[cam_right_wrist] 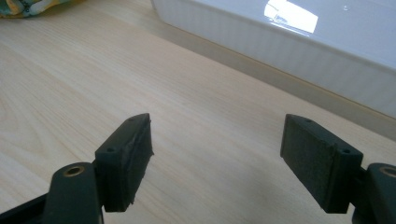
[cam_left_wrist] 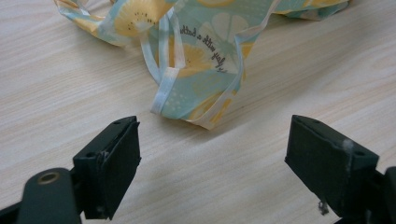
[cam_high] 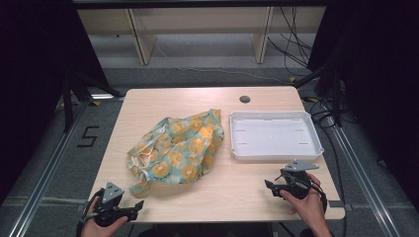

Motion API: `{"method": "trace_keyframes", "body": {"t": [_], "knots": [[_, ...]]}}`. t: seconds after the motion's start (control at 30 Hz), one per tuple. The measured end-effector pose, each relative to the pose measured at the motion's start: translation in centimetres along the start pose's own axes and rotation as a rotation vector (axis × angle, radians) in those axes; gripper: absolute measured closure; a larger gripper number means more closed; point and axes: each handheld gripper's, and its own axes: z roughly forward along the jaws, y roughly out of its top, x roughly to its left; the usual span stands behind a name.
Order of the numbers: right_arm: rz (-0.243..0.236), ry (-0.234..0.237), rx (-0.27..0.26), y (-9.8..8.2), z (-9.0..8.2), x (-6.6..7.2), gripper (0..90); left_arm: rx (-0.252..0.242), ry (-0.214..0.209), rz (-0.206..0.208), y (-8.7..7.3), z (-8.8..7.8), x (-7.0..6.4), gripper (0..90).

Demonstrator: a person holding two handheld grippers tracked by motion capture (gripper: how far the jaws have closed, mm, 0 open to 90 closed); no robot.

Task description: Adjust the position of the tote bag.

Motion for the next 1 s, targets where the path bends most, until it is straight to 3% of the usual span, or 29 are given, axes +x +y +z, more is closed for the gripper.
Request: {"method": "trace_keyframes", "body": {"t": [0.1,0.13,0.27,0.3,0.33,0.37,0.4,0.47,0.5,0.57,0.6,0.67,0.7,0.77,0.83,0.87,0.9,0.93,0.97,1.0], "knots": [[-0.040,0.029,-0.005,0.0,0.2,-0.3,25.5,0.002,-0.006,0.002,0.0,0.0,-0.2,17.2],[-0.026,0.026,0.004,0.0,0.1,-0.2,25.5,-0.006,-0.006,0.038,0.2,0.0,0.0,17.2],[-0.028,0.015,-0.012,-0.1,0.2,-0.2,25.3,-0.025,-0.008,0.085,0.5,0.0,0.1,17.2],[-0.030,0.021,-0.010,-0.1,0.2,-0.2,25.2,-0.029,-0.010,0.038,0.5,0.1,-0.3,17.2],[-0.041,0.026,-0.015,-0.1,0.4,-0.2,25.1,-0.029,-0.002,0.088,1.0,0.2,-0.2,18.0],[-0.041,0.026,-0.015,-0.1,0.4,-0.2,25.1,-0.029,-0.002,0.088,1.0,0.2,-0.2,20.2],[-0.015,0.033,-0.005,0.0,0.3,-0.1,25.1,-0.034,-0.004,0.060,1.1,0.2,-0.6,20.9],[-0.038,0.026,-0.015,0.0,0.4,-0.2,24.9,-0.062,-0.003,0.100,1.9,0.1,-0.7,21.3],[-0.014,0.024,0.000,0.0,0.3,-0.1,24.9,-0.062,-0.003,0.100,1.9,0.1,-0.7,21.9],[-0.010,0.017,0.002,0.0,0.2,-0.1,24.9,-0.064,0.004,0.120,2.4,0.0,-1.0,21.6],[0.001,0.041,-0.004,0.1,0.4,0.0,24.8,-0.064,0.004,0.110,2.8,0.2,-1.4,21.3],[-0.017,0.044,-0.007,0.1,0.4,-0.1,24.8,-0.068,0.015,0.118,3.1,0.2,-1.5,20.9],[-0.013,0.037,-0.006,0.1,0.4,0.0,24.8,-0.065,0.021,0.148,3.5,0.2,-1.4,20.8],[0.001,0.024,0.008,0.1,0.2,0.2,24.8,-0.067,0.036,0.135,4.0,0.3,-1.8,20.8],[-0.018,0.044,-0.005,0.1,0.4,0.1,24.8,-0.075,0.031,0.190,4.8,0.9,-1.6,21.3],[-0.016,0.045,-0.005,0.2,0.4,0.1,24.8,-0.067,0.032,0.146,4.9,1.1,-1.8,22.3],[-0.014,0.038,-0.006,0.2,0.4,0.2,24.8,-0.065,0.029,0.173,5.1,1.4,-1.5,24.9],[-0.031,0.039,-0.009,0.1,0.5,0.1,24.8,-0.065,0.023,0.159,5.1,1.7,-1.3,27.3],[-0.009,0.031,0.001,0.1,0.4,0.3,24.8,-0.072,0.013,0.182,5.3,2.1,-1.0,30.5],[-0.009,0.031,0.001,0.1,0.4,0.3,24.8,-0.072,0.013,0.182,5.3,2.1,-1.0,39.0]]}}
